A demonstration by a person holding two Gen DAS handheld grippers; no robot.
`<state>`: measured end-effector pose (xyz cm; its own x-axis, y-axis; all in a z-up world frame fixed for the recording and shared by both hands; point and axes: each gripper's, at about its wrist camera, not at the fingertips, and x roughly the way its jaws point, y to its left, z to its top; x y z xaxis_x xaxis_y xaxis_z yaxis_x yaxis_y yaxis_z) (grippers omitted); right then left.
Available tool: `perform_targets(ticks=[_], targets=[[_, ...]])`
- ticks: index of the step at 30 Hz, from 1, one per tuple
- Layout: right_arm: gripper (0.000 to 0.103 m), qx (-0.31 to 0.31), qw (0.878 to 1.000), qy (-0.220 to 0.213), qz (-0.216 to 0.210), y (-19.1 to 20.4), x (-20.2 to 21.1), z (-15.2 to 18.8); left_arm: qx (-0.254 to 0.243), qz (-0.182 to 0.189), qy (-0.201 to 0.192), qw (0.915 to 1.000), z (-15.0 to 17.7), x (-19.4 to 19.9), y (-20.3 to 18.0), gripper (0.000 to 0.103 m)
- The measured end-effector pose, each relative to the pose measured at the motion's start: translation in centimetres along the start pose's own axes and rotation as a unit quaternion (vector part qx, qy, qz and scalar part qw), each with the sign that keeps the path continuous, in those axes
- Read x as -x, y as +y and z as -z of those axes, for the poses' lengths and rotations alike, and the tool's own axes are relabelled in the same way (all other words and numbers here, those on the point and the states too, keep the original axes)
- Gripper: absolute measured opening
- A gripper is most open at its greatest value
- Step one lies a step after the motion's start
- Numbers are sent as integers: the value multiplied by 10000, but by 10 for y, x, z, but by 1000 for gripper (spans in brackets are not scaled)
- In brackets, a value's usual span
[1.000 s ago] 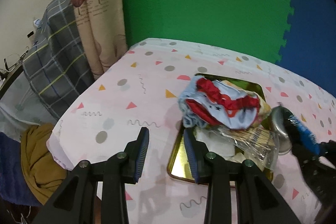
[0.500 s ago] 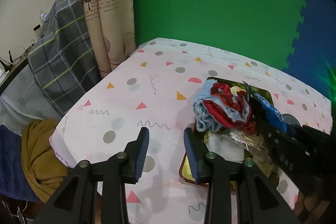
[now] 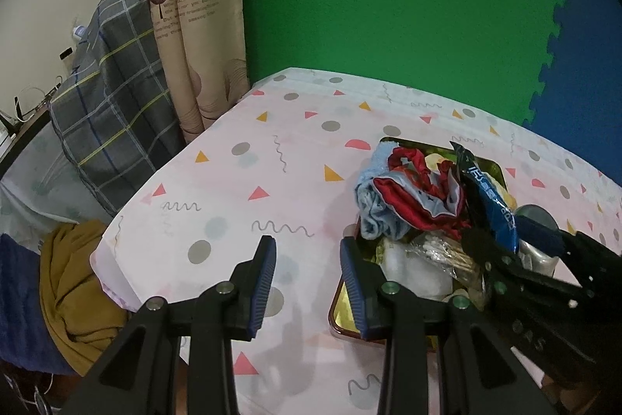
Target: Organize soft objects
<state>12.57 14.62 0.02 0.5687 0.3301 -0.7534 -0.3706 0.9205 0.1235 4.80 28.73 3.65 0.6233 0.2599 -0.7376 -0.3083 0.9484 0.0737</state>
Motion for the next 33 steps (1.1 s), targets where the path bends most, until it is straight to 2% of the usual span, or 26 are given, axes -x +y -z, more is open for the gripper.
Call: perform_targets(ticks=[1, 2, 7, 11, 16, 33], targets=[[77, 5, 10000, -10, 28, 0, 3, 2, -3, 2, -3, 10000, 0, 0, -1, 35], [80, 17, 10000, -20, 71, 0, 6, 5, -5, 1, -3, 10000, 0, 0, -1, 35], [88, 53, 9997, -73, 247, -1, 26, 23, -46, 2, -1, 10000, 2, 0, -7, 35], [89, 139, 9990, -87, 406, -2, 35, 35, -131, -1, -4, 9999, 3, 0, -13, 35], [93, 0, 9995, -3, 313, -5, 38, 43, -200, -18, -36, 9998, 4, 2, -17, 35], [94, 60, 9995, 169, 249, 0, 32, 52, -234, -27, -46, 9997, 5, 2, -19, 35]])
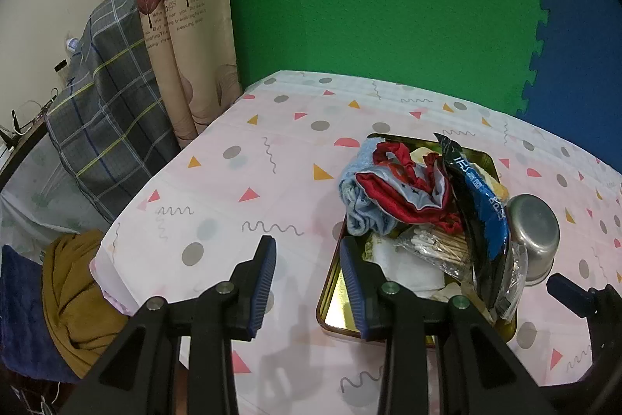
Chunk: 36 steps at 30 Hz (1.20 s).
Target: Organize soft objects
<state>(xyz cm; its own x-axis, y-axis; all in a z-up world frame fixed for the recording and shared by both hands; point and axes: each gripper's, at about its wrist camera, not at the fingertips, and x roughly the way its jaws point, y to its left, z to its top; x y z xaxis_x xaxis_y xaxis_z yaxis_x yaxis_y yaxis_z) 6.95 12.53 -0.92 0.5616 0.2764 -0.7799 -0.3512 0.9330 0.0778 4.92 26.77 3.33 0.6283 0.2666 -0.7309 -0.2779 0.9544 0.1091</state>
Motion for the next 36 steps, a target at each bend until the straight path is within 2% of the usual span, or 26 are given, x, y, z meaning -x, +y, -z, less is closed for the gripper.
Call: perform_targets(ticks=[36], targets=[[95, 87, 9999, 96, -61, 7, -3, 4, -85, -31, -14, 10000, 3, 0, -4, 35]])
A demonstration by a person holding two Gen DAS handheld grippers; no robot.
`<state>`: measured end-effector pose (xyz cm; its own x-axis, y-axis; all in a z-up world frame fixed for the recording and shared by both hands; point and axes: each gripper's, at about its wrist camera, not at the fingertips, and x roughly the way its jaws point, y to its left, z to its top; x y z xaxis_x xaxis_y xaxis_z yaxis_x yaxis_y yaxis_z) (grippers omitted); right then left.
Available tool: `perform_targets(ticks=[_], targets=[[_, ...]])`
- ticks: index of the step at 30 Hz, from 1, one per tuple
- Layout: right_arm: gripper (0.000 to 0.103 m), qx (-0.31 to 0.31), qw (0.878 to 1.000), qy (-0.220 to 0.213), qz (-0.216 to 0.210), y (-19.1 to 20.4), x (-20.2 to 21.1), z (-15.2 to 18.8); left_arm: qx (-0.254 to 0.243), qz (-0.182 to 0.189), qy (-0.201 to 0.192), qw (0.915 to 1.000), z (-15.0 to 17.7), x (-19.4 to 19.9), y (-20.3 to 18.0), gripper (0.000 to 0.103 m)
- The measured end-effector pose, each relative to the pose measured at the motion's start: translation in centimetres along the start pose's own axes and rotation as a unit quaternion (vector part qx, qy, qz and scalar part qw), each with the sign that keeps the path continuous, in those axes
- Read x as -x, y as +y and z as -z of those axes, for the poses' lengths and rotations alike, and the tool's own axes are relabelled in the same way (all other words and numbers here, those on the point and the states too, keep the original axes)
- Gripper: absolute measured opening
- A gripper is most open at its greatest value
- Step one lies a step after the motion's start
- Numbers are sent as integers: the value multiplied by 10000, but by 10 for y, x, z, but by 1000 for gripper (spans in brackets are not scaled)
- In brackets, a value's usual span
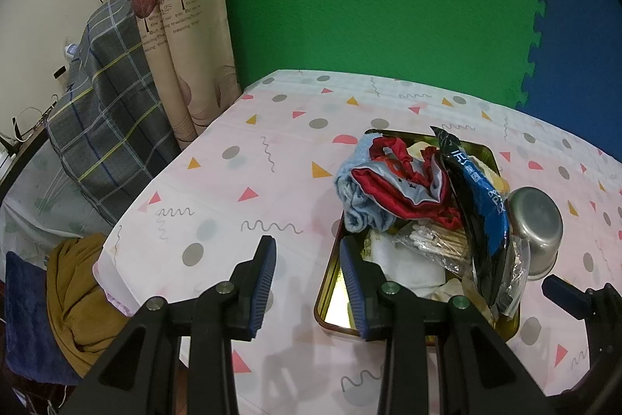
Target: Organize soft objects
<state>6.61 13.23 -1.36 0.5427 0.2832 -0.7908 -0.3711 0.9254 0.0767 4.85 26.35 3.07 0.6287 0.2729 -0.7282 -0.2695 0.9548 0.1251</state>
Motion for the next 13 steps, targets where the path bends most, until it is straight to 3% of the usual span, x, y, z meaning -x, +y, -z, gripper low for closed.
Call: perform_targets(ticks=[13], targets=[[95, 0, 10000, -6, -20, 2, -1, 3, -72, 26, 14, 10000, 1, -1, -3, 35]])
